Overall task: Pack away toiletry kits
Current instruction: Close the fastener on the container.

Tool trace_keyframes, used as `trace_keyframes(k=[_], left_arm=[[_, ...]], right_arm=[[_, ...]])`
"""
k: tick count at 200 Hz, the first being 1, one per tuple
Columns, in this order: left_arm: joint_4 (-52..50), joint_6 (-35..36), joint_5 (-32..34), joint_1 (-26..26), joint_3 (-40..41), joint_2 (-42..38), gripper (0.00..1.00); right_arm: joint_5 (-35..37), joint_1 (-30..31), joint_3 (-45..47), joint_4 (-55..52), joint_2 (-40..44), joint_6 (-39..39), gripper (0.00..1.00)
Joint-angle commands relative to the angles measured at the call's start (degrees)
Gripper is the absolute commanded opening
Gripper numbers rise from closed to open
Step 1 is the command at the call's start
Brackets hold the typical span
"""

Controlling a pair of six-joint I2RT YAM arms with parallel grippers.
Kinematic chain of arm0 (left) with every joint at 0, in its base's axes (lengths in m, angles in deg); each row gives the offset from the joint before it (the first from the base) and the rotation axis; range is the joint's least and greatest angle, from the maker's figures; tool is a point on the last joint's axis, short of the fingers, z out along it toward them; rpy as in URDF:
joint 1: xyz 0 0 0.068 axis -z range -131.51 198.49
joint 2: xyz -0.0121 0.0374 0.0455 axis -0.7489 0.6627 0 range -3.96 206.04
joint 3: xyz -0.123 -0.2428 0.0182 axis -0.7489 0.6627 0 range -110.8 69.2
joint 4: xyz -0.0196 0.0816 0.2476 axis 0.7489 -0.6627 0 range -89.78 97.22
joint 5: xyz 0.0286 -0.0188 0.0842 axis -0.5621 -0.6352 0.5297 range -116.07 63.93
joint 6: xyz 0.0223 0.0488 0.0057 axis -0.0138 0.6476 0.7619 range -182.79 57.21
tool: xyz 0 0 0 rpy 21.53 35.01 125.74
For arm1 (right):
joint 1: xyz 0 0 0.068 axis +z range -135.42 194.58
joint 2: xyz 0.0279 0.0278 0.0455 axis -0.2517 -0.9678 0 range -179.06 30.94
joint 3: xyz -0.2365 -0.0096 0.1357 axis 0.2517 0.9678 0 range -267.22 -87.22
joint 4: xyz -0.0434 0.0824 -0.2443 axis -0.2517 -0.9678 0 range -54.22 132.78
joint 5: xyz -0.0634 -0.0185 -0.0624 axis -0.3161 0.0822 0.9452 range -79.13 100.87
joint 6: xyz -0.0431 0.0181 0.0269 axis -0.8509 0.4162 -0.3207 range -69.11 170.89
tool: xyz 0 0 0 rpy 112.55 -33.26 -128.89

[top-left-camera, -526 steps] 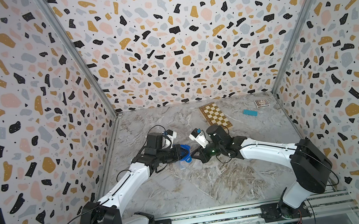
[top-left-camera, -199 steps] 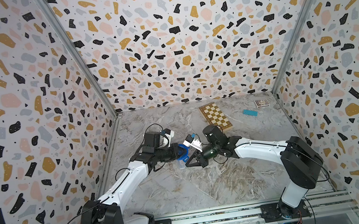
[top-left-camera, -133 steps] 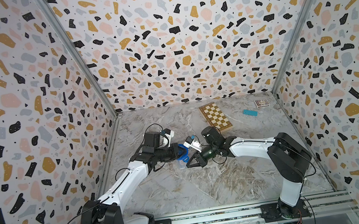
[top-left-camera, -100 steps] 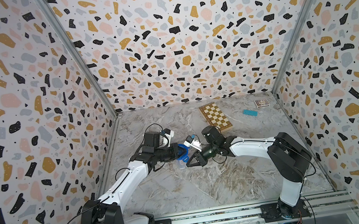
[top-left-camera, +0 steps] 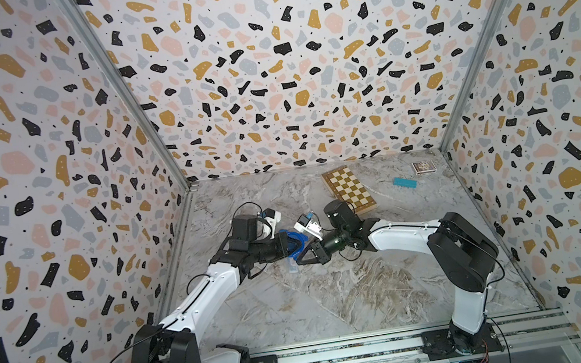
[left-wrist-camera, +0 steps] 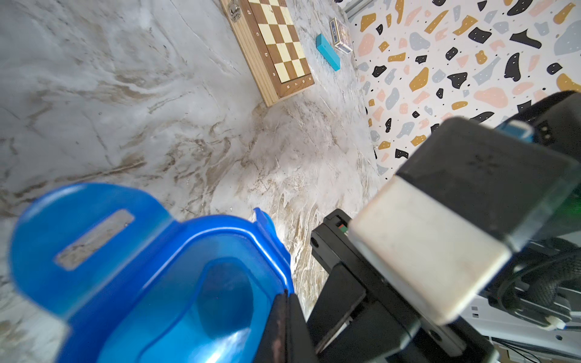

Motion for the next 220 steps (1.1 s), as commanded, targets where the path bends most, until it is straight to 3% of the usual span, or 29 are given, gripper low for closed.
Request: trace_keyframes(k=[1, 72, 136, 178, 220], left_arm=[[-16.17, 0.04, 8.22, -0.27, 5.93, 4.17, 0.0], [-16.36, -0.02, 8.26, -0.3, 6.09, 4.31, 0.0], [-16.84, -0.2, 8.69, -0.26, 5.8, 4.41, 0.0], [-17.66, -0.2, 8.7, -0.59, 4.15, 3.79, 0.0], [-18.6, 0.5, 8.61, -1.05, 0.53, 3.35, 0.0]], right_arm=[[4.89, -0.6, -1.04, 2.73, -0.34, -2.73, 0.0], [19.45, 3.9, 1.2, 3.35, 2.12, -16.09, 0.0], [33.08, 6.13, 6.33, 9.44, 6.02, -17.23, 0.0], [27.01, 6.59, 8.84, 8.12, 10.69, -20.22, 0.0], [20.48, 3.43, 14.74, 4.54, 21.39, -20.2, 0.0]])
